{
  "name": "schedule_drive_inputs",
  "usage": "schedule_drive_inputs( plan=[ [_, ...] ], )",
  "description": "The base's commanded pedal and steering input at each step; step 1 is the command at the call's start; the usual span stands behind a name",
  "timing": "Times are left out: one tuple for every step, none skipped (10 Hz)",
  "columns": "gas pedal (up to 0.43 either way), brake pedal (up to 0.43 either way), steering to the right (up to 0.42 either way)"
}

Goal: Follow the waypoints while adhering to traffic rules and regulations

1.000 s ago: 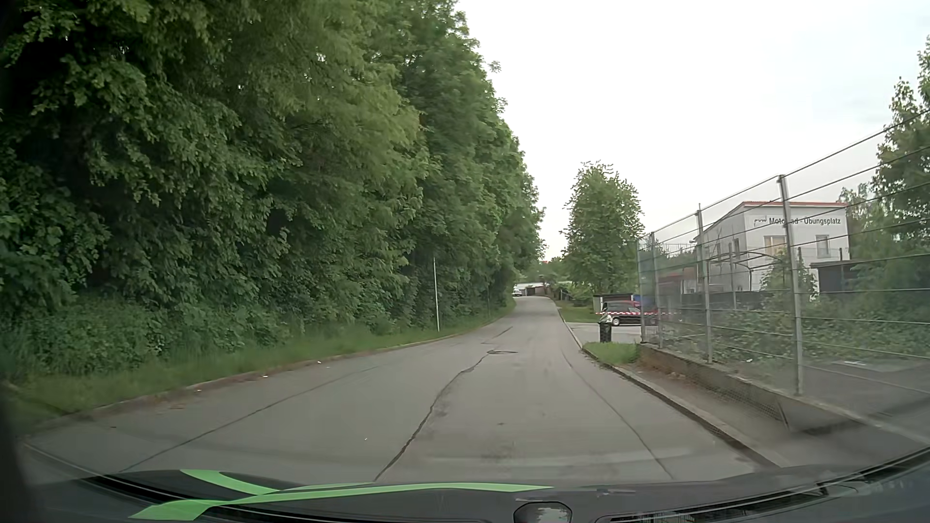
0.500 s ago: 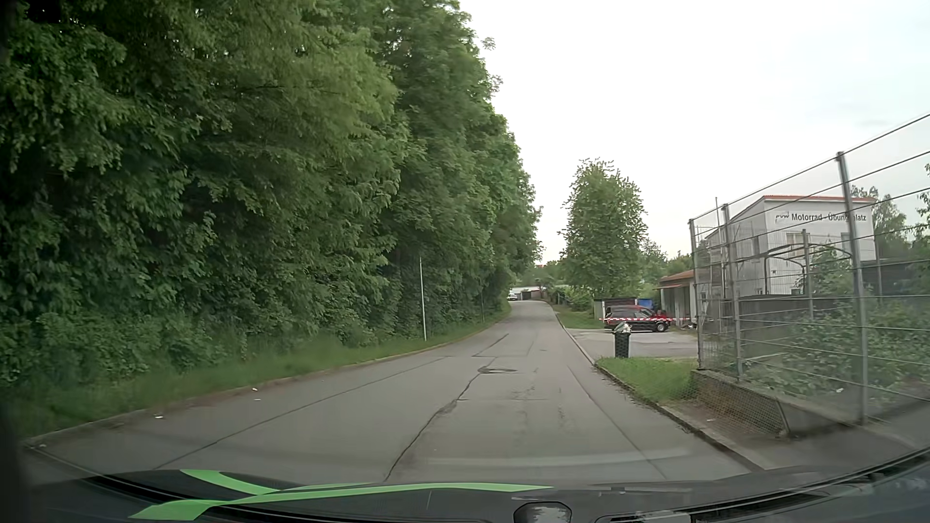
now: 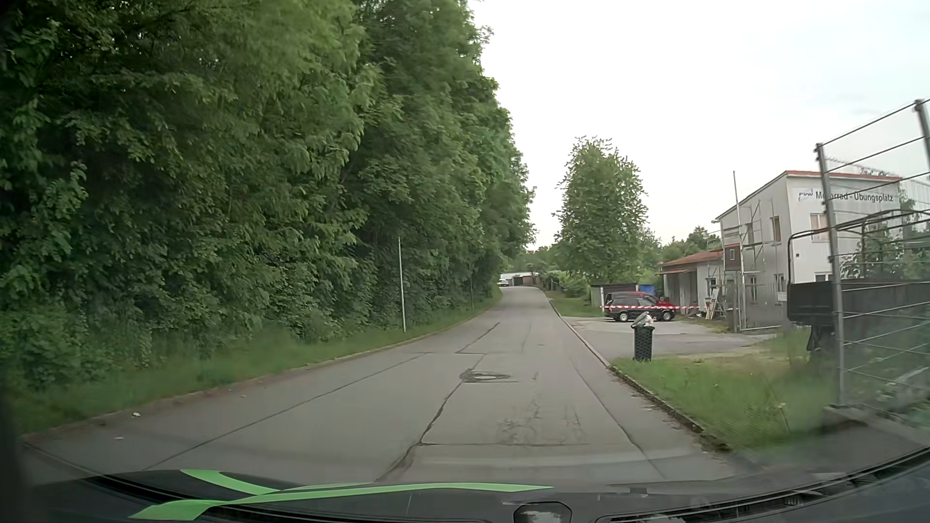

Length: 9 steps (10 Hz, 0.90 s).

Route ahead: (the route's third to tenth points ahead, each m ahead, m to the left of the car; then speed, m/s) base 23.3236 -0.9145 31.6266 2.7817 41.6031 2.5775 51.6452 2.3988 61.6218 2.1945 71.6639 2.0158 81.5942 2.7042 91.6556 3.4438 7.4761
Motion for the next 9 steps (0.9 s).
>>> schedule_drive_inputs(
  plan=[
    [0.067,0.000,0.023],
    [0.067,0.000,0.024],
    [0.067,0.000,0.024],
    [0.067,0.000,0.024],
    [0.067,0.000,0.022],
    [0.067,0.000,0.020],
    [0.067,0.000,0.019],
    [0.067,0.000,0.018],
    [0.067,0.000,0.018]
  ],
)
